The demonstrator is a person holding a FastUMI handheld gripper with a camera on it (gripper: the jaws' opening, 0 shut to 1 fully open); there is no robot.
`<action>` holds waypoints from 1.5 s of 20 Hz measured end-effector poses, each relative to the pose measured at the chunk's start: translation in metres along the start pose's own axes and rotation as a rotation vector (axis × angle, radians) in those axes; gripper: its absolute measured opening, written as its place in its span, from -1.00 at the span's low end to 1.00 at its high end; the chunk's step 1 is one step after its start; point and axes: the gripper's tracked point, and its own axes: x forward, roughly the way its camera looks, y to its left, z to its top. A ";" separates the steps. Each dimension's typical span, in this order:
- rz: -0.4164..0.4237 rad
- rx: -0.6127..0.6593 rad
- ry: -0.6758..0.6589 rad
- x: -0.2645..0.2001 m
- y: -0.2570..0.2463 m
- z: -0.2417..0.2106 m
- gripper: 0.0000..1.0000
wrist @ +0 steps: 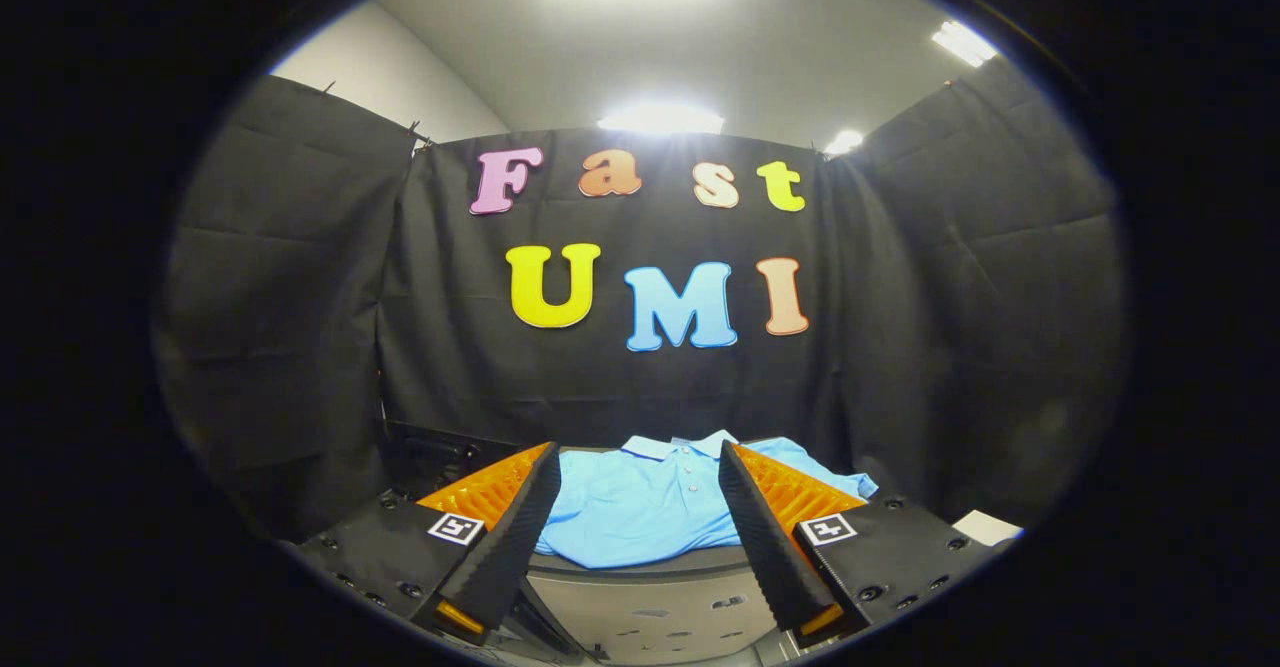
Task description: Put the clothes into the washing machine and then close the washing machine lid.
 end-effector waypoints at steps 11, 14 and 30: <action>-0.009 -0.024 0.137 0.082 -0.043 -0.025 0.97; 0.019 -0.020 0.211 0.103 -0.048 -0.040 0.98; 0.199 0.036 0.620 0.178 -0.035 -0.116 0.93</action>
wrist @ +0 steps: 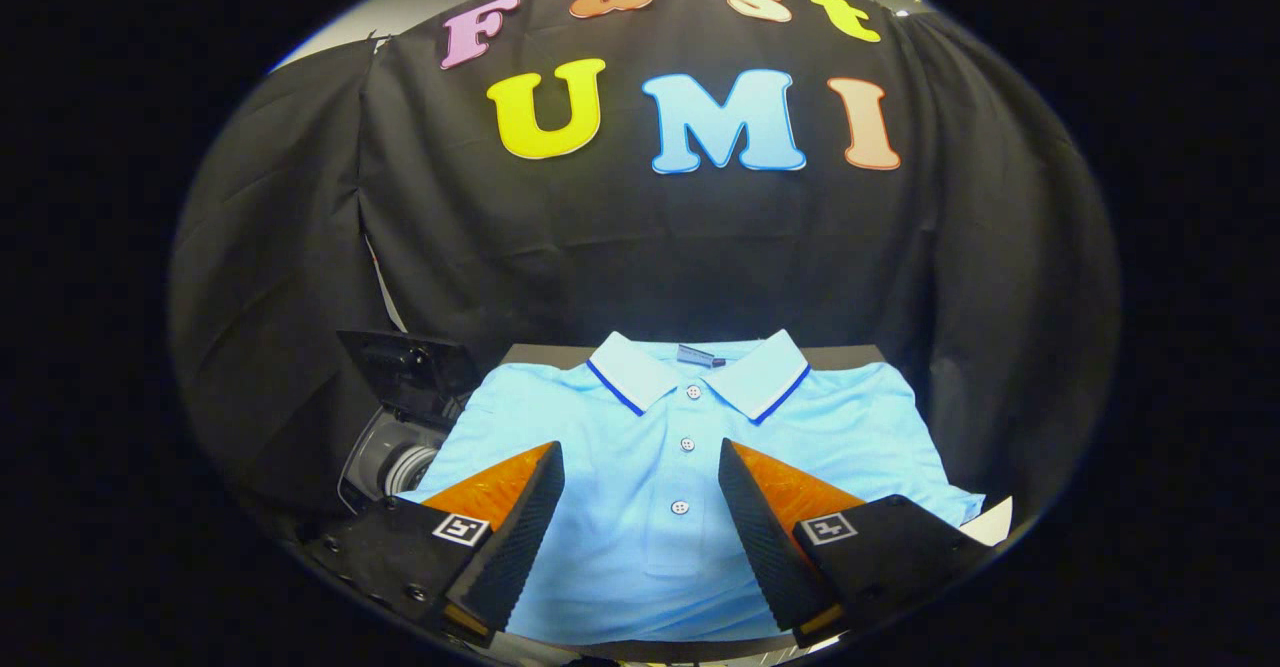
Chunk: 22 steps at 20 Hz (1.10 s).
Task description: Put the clothes into the washing machine and then close the washing machine lid.
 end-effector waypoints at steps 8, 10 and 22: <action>-0.002 -0.019 0.115 0.027 -0.006 -0.022 0.94; 0.000 -0.022 0.106 0.029 -0.006 -0.023 0.93; -0.020 0.037 0.155 0.027 -0.006 -0.019 0.23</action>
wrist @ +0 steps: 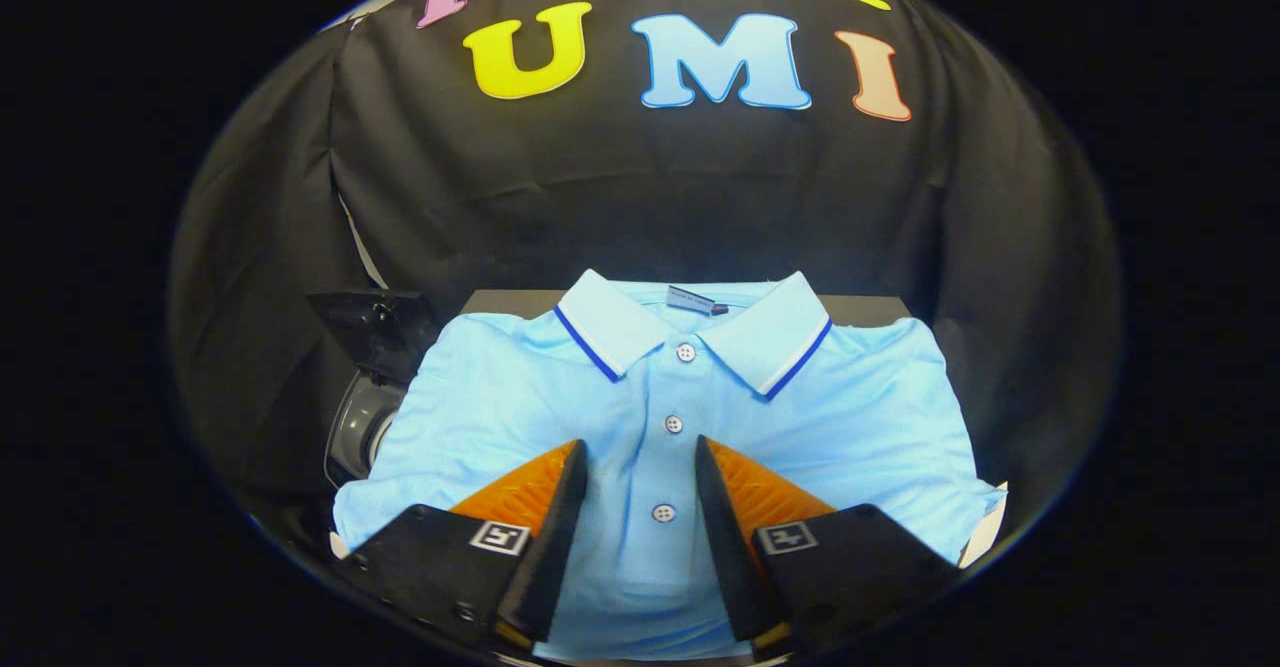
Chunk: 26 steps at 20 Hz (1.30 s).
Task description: Put the clothes into the washing machine and then close the washing machine lid.
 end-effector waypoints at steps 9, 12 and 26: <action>0.053 0.079 -0.088 -0.002 0.001 0.001 -0.96; 0.033 0.066 -0.154 -0.010 0.003 0.012 -0.98; 0.043 -0.006 -0.300 -0.045 0.083 0.053 -0.98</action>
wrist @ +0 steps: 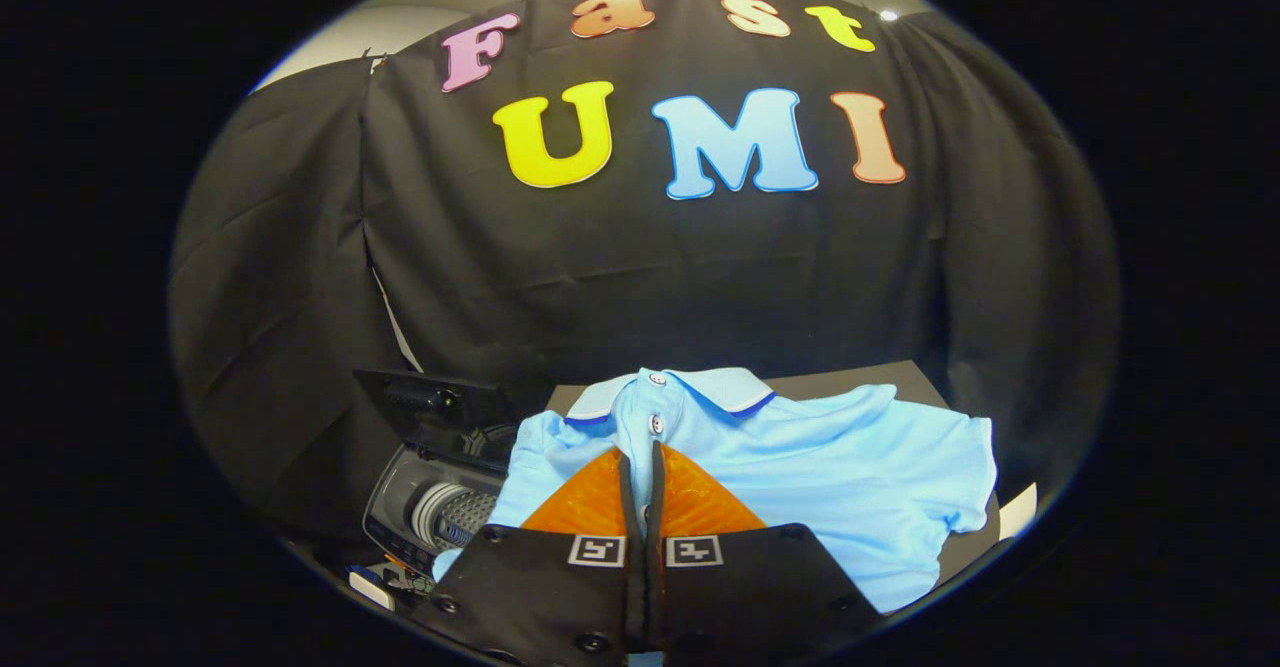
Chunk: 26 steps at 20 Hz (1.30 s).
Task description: Put the clothes into the washing machine and then close the washing machine lid.
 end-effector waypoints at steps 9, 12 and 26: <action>0.110 0.004 -0.030 0.005 0.089 0.015 -0.98; 0.148 -0.009 -0.025 0.009 0.120 0.017 -0.98; 0.309 -0.073 0.024 0.032 0.255 -0.006 -0.98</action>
